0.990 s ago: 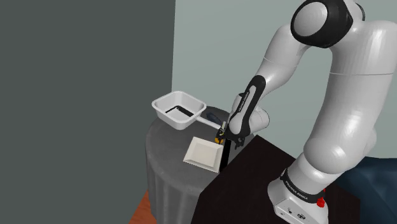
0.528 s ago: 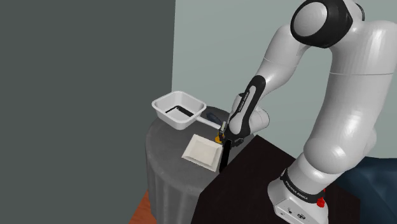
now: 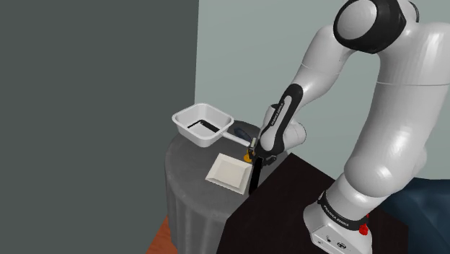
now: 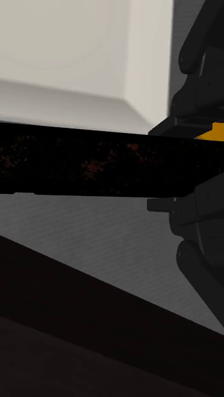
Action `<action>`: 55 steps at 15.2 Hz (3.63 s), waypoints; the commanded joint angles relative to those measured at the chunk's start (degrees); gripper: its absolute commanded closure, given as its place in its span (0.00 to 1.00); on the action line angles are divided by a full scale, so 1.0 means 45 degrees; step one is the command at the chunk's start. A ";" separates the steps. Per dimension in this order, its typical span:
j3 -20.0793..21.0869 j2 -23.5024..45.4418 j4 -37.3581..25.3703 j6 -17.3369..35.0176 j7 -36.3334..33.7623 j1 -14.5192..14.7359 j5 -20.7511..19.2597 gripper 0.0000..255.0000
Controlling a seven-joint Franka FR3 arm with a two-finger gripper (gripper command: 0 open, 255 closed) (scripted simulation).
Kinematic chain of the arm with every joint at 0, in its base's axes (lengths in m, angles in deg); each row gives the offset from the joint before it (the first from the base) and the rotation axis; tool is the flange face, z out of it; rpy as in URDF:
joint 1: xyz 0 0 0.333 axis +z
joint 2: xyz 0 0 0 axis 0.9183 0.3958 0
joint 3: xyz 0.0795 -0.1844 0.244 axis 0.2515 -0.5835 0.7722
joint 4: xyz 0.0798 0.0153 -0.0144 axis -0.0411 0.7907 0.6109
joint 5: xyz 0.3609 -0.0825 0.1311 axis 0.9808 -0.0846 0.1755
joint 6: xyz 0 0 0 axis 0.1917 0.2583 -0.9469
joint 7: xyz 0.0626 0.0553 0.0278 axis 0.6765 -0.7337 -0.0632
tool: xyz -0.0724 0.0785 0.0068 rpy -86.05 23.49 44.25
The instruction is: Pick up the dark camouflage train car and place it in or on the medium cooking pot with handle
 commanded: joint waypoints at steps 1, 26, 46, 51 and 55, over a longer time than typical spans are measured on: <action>-0.0001 -0.0481 0.0149 -0.0333 -0.0010 0.0012 0.0005 1.00; -0.0043 -0.7308 0.1000 -0.6309 -0.0110 0.0037 -0.0084 1.00; 0.0630 -0.4784 -0.4456 -0.9234 -0.1276 0.0440 -0.0163 1.00; 0.0784 -0.2708 -0.7304 -1.0010 -0.1798 0.0648 -0.0392 1.00; 0.0838 -0.1032 -0.9798 -1.0834 -0.2147 0.0855 -0.0573 1.00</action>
